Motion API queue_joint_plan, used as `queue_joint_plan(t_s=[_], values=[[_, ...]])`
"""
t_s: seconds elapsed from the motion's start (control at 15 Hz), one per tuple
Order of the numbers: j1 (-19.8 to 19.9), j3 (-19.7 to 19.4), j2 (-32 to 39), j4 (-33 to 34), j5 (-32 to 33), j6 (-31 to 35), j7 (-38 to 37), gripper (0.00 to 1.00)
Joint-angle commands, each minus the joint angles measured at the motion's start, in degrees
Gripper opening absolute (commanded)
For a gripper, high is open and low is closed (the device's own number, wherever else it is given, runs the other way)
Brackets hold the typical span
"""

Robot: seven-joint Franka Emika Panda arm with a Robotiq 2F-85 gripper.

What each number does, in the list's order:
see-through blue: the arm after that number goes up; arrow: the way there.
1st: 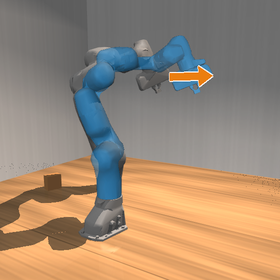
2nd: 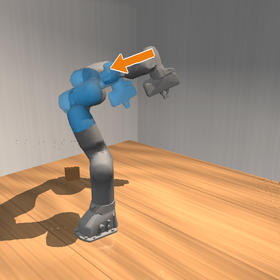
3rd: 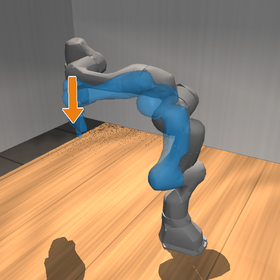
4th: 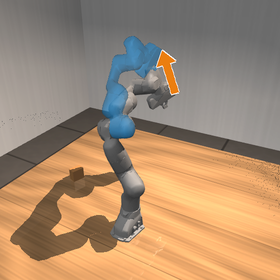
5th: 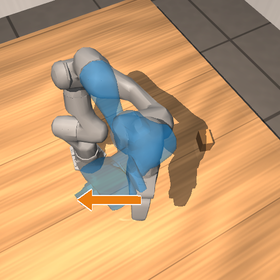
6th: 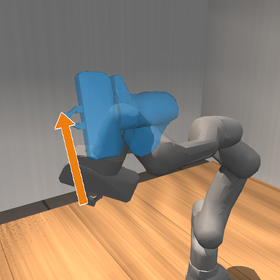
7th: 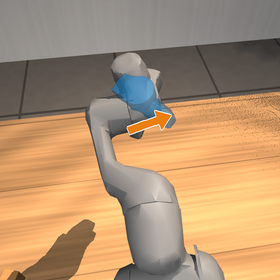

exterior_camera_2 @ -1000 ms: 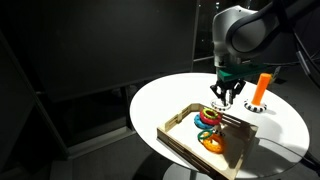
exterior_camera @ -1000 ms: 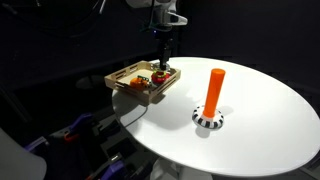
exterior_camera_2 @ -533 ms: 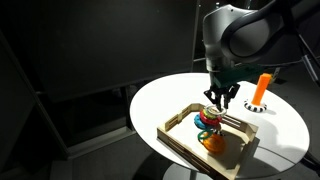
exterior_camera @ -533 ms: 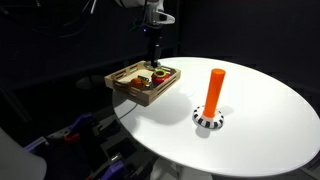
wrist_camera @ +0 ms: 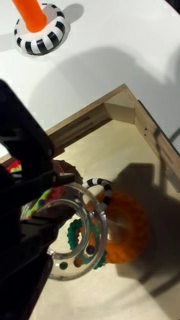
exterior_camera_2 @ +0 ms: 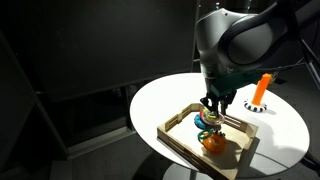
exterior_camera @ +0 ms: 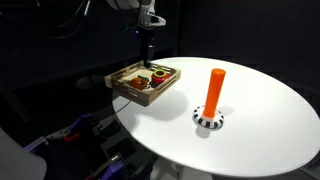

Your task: Put the clear ring on the tray

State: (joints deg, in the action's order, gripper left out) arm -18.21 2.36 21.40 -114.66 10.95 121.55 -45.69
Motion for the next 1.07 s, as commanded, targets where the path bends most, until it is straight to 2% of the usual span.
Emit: queue_joint_plan(t_s=[0.0,1.0], values=[[-0.7,0.3,1.1,0.9,2.7,-1.2,-1.4,0.08],[-2.0,-0.3,5.6,0.8,4.4,-0.1,-2.1,0.09]])
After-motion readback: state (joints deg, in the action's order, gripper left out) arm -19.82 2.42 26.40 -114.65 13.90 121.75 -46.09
